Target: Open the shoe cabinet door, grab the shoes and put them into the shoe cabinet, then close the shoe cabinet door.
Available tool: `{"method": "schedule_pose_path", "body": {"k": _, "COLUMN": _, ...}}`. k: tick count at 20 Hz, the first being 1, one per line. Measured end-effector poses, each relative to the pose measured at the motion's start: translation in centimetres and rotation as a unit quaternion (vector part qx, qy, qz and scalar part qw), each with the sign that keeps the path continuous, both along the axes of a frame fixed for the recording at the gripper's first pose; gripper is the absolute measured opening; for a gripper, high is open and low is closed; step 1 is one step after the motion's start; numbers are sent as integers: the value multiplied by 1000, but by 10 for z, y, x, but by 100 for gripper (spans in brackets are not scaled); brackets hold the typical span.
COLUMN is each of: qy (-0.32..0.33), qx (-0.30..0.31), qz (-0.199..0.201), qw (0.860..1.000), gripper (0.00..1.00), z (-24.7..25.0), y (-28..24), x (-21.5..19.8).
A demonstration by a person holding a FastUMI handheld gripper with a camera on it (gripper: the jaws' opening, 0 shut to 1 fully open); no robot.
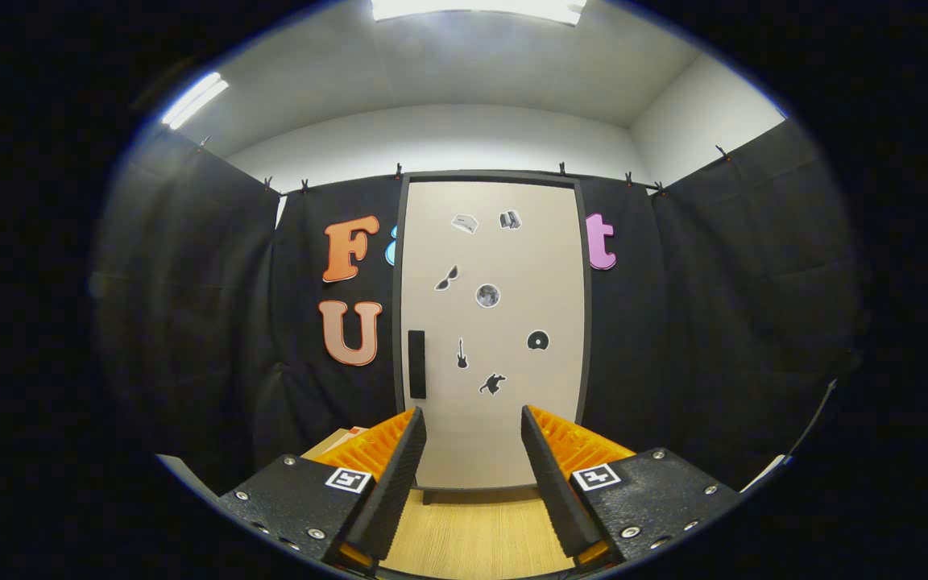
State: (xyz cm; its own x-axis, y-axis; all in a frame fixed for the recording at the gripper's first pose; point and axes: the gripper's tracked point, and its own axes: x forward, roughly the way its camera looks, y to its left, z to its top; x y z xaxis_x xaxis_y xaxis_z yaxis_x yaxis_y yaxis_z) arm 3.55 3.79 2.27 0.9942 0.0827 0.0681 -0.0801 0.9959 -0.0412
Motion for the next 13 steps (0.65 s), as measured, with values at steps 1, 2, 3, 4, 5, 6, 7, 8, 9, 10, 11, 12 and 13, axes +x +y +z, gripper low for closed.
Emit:
{"method": "schedule_pose_path", "body": {"k": 1, "qy": -1, "qx": -3, "qz": -5, "qw": 1000, "gripper": 76, "z": -1, "y": -4, "x": 0}}
{"method": "schedule_pose_path", "body": {"k": 2, "qy": -2, "qx": -6, "qz": -6, "qw": 1000, "gripper": 77, "z": -2, "y": -6, "x": 0}}
{"method": "schedule_pose_path", "body": {"k": 3, "qy": 1, "qx": -7, "qz": -8, "qw": 1000, "gripper": 78, "z": -4, "y": -8, "x": -1}}
{"method": "schedule_pose_path", "body": {"k": 4, "qy": 3, "qx": -7, "qz": -10, "qw": 1000, "gripper": 78, "z": -6, "y": -9, "x": -1}}
{"method": "schedule_pose_path", "body": {"k": 5, "qy": 7, "qx": -5, "qz": -8, "qw": 1000, "gripper": 78, "z": -9, "y": -11, "x": -1}}
{"method": "schedule_pose_path", "body": {"k": 6, "qy": 9, "qx": -2, "qz": -7, "qw": 1000, "gripper": 78, "z": -10, "y": -11, "x": -1}}
{"method": "schedule_pose_path", "body": {"k": 7, "qy": 11, "qx": 0, "qz": -8, "qw": 1000, "gripper": 79, "z": -12, "y": -12, "x": 0}}
{"method": "schedule_pose_path", "body": {"k": 8, "qy": 10, "qx": -1, "qz": -9, "qw": 1000, "gripper": 81, "z": -12, "y": -13, "x": 1}}
{"method": "schedule_pose_path", "body": {"k": 9, "qy": 11, "qx": -1, "qz": -9, "qw": 1000, "gripper": 81, "z": -13, "y": -14, "x": 0}}
{"method": "schedule_pose_path", "body": {"k": 10, "qy": 11, "qx": -1, "qz": -9, "qw": 1000, "gripper": 83, "z": -13, "y": -15, "x": 0}}
{"method": "schedule_pose_path", "body": {"k": 11, "qy": 10, "qx": 1, "qz": -7, "qw": 1000, "gripper": 83, "z": -13, "y": -16, "x": 1}}
{"method": "schedule_pose_path", "body": {"k": 12, "qy": 10, "qx": 2, "qz": -6, "qw": 1000, "gripper": 83, "z": -13, "y": -16, "x": 2}}
{"method": "schedule_pose_path", "body": {"k": 13, "qy": 9, "qx": 3, "qz": -6, "qw": 1000, "gripper": 84, "z": -13, "y": -17, "x": 2}}
